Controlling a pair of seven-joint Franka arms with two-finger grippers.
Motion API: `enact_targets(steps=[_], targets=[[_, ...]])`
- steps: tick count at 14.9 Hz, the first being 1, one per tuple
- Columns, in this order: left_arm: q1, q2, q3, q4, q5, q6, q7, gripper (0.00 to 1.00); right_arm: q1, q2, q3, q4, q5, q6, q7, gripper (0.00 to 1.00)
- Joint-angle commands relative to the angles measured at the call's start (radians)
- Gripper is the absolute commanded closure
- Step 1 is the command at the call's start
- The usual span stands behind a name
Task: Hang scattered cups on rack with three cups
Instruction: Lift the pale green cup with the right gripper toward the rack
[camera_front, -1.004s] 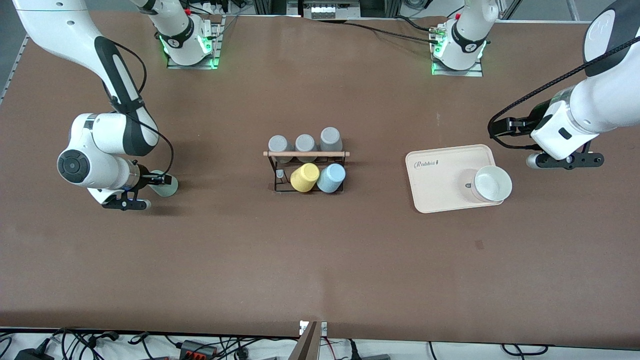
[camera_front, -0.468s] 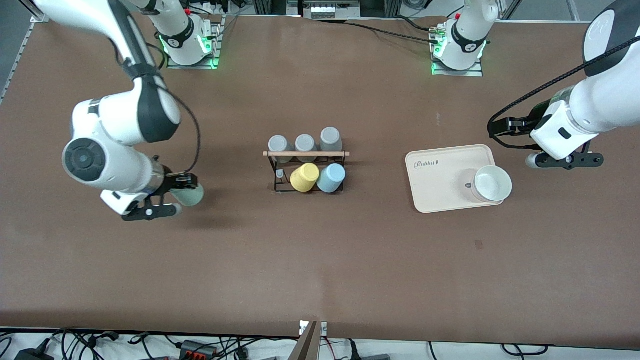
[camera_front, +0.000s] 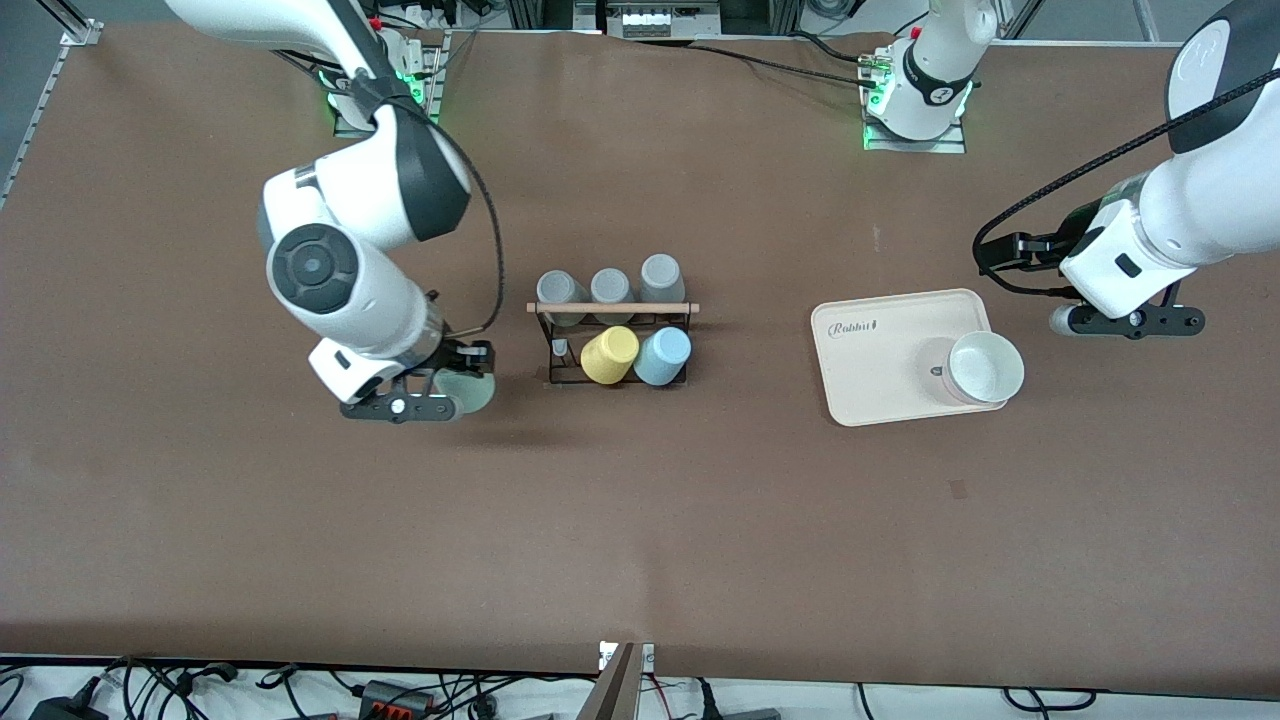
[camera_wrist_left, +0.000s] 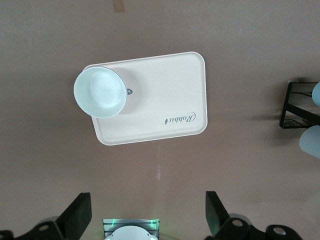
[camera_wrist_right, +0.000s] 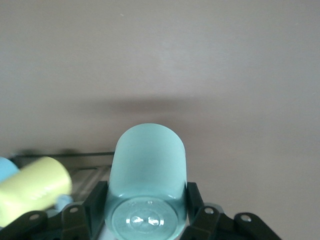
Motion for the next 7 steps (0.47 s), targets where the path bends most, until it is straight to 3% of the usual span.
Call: enact_targets(steps=[1,7], targets=[[0.006,-0.033,-0.002,-0.034,0.015,0.015,0.03,0.0,0.056,0.061,-0.008,0.1,0.008,-0.011,0.133,0.68],[0.007,-0.031,-0.002,-0.034,0.015,0.014,0.03,0.0,0.125,0.069,-0.006,0.108,0.016,-0.051,0.252,0.68]])
